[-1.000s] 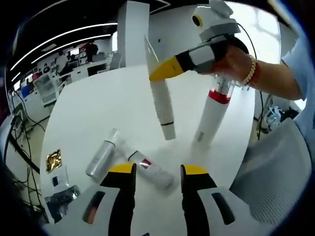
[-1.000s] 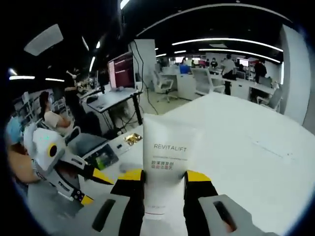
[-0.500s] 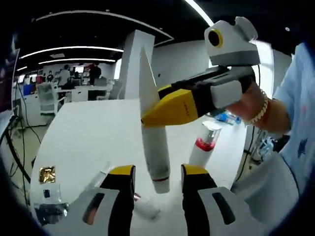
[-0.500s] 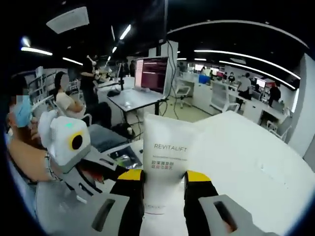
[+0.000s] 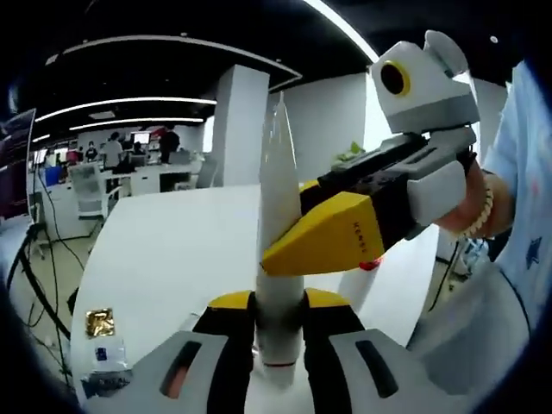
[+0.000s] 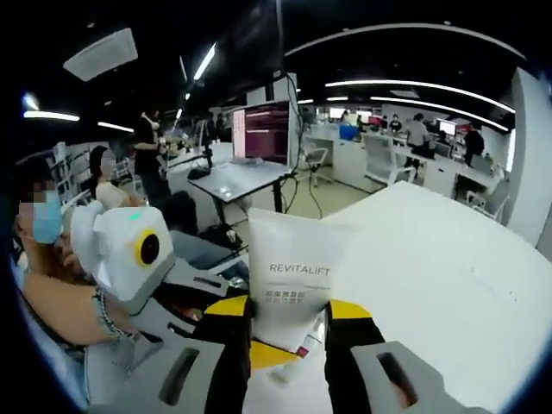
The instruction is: Arrange the skincare products in the storage area until every visible bottle or jar stands upright without overlapping.
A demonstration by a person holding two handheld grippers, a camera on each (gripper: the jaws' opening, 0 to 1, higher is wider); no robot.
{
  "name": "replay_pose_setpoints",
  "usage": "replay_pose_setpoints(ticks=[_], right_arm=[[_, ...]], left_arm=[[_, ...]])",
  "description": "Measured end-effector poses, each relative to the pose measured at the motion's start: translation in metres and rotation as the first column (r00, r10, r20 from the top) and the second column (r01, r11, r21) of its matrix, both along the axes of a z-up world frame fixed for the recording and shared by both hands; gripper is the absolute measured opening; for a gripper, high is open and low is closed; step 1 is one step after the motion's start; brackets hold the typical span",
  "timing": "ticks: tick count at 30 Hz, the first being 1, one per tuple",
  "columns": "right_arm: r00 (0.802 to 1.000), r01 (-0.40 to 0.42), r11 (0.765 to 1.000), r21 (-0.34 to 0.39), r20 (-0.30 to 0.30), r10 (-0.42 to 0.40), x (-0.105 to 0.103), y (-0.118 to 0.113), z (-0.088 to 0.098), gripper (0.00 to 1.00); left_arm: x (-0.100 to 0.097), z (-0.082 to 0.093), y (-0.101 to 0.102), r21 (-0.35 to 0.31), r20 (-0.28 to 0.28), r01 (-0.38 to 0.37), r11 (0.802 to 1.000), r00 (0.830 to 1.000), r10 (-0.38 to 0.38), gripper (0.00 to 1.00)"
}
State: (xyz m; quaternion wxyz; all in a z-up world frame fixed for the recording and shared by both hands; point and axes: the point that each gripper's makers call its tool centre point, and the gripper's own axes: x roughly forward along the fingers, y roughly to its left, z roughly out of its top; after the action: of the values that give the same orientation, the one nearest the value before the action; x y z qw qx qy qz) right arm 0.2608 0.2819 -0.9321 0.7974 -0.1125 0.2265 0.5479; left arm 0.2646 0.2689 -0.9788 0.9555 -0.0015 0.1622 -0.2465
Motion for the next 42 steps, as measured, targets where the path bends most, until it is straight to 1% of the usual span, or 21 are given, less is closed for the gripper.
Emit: replay_pose_setpoints(ticks=[1, 3, 4, 6, 7, 9, 11, 13, 15, 17, 19, 21, 22, 24, 27, 28, 29, 32, 35, 38, 42], right_arm=[[0.999, -0.03, 0.999, 0.015, -0.034, 0.03, -0.004, 0.0, 0.001, 0.26], [0.998, -0.066, 0.998, 0.018, -0.001, 0.066, 0.0, -0.003, 0.001, 0.26], [0.992, -0.126, 0.991, 0.034, 0.027, 0.126, -0.002, -0.004, 0.003, 0.26], [0.985, -0.167, 0.984, 0.06, 0.049, 0.165, -0.001, -0.009, 0.009, 0.27], [0.981, -0.193, 0.98, 0.053, 0.043, 0.191, -0.002, -0.012, 0.011, 0.26], [0.974, -0.223, 0.972, 0.072, -0.027, 0.225, -0.003, -0.019, 0.016, 0.27], [0.952, -0.283, 0.953, 0.111, -0.091, 0.293, -0.006, -0.025, 0.022, 0.27], [0.936, -0.32, 0.928, 0.189, -0.088, 0.341, -0.004, -0.028, 0.035, 0.31], [0.922, -0.358, 0.909, 0.216, -0.07, 0.38, -0.001, -0.034, 0.045, 0.35], [0.903, -0.412, 0.89, 0.194, -0.044, 0.427, -0.002, -0.038, 0.047, 0.32], [0.855, -0.516, 0.85, 0.106, 0.008, 0.518, -0.007, -0.043, 0.044, 0.27], [0.796, -0.604, 0.797, -0.016, 0.03, 0.604, -0.015, -0.045, 0.033, 0.28], [0.746, -0.663, 0.744, -0.079, 0.017, 0.666, -0.018, -0.05, 0.027, 0.3], [0.673, -0.732, 0.664, -0.15, -0.009, 0.74, -0.032, -0.053, 0.017, 0.33], [0.612, -0.777, 0.586, -0.228, -0.058, 0.789, -0.044, -0.054, 0.002, 0.2], [0.605, -0.78, 0.571, -0.255, -0.072, 0.793, -0.044, -0.055, -0.003, 0.14], [0.579, -0.801, 0.536, -0.268, -0.115, 0.807, -0.051, -0.058, -0.009, 0.11], [0.538, -0.822, 0.487, -0.296, -0.122, 0.834, -0.058, -0.055, -0.017, 0.09], [0.532, -0.83, 0.469, -0.303, -0.176, 0.828, -0.065, -0.052, -0.023, 0.06], [0.564, -0.807, 0.466, -0.363, -0.237, 0.791, -0.064, -0.055, -0.029, 0.04], [0.572, -0.78, 0.455, -0.429, -0.197, 0.796, -0.063, -0.054, -0.027, 0.03]], left_arm=[[-0.002, -0.004, -0.001, -0.021, -0.035, 0.009, 1.0, 0.999, -0.009, 0.15], [-0.003, 0.001, -0.005, -0.093, -0.046, 0.03, 0.995, 0.998, -0.034, 0.14], [-0.003, 0.002, -0.006, -0.11, -0.054, 0.031, 0.993, 0.998, -0.037, 0.14], [-0.005, 0.0, -0.007, -0.097, -0.066, 0.049, 0.994, 0.996, -0.055, 0.13], [-0.006, -0.003, -0.009, -0.089, -0.078, 0.063, 0.994, 0.994, -0.07, 0.13], [-0.01, -0.005, -0.016, -0.092, -0.088, 0.1, 0.991, 0.99, -0.108, 0.13], [-0.015, -0.001, -0.028, -0.14, -0.082, 0.157, 0.978, 0.982, -0.169, 0.13], [-0.022, -0.001, -0.037, -0.172, -0.098, 0.215, 0.961, 0.967, -0.234, 0.14], [-0.026, -0.002, -0.043, -0.169, -0.102, 0.248, 0.954, 0.958, -0.267, 0.14], [-0.03, -0.008, -0.048, -0.116, -0.106, 0.285, 0.951, 0.949, -0.298, 0.14], [-0.033, -0.015, -0.053, -0.048, -0.107, 0.323, 0.945, 0.939, -0.326, 0.14], [-0.037, -0.02, -0.058, -0.023, -0.121, 0.352, 0.936, 0.928, -0.352, 0.14], [-0.039, -0.022, -0.06, -0.017, -0.127, 0.364, 0.931, 0.923, -0.363, 0.13], [-0.042, -0.024, -0.063, -0.013, -0.133, 0.389, 0.921, 0.912, -0.387, 0.13], [-0.046, -0.024, -0.067, -0.016, -0.135, 0.413, 0.911, 0.902, -0.411, 0.13], [-0.047, -0.024, -0.067, -0.014, -0.135, 0.418, 0.908, 0.899, -0.416, 0.13], [-0.047, -0.024, -0.067, -0.014, -0.135, 0.422, 0.907, 0.898, -0.42, 0.13], [-0.049, -0.023, -0.069, -0.012, -0.126, 0.433, 0.901, 0.893, -0.431, 0.13], [-0.051, -0.022, -0.072, -0.009, -0.124, 0.449, 0.893, 0.886, -0.447, 0.13], [-0.052, -0.028, -0.072, 0.032, -0.136, 0.453, 0.891, 0.885, -0.445, 0.14], [-0.048, -0.027, -0.07, 0.053, -0.12, 0.431, 0.901, 0.898, -0.423, 0.16]])
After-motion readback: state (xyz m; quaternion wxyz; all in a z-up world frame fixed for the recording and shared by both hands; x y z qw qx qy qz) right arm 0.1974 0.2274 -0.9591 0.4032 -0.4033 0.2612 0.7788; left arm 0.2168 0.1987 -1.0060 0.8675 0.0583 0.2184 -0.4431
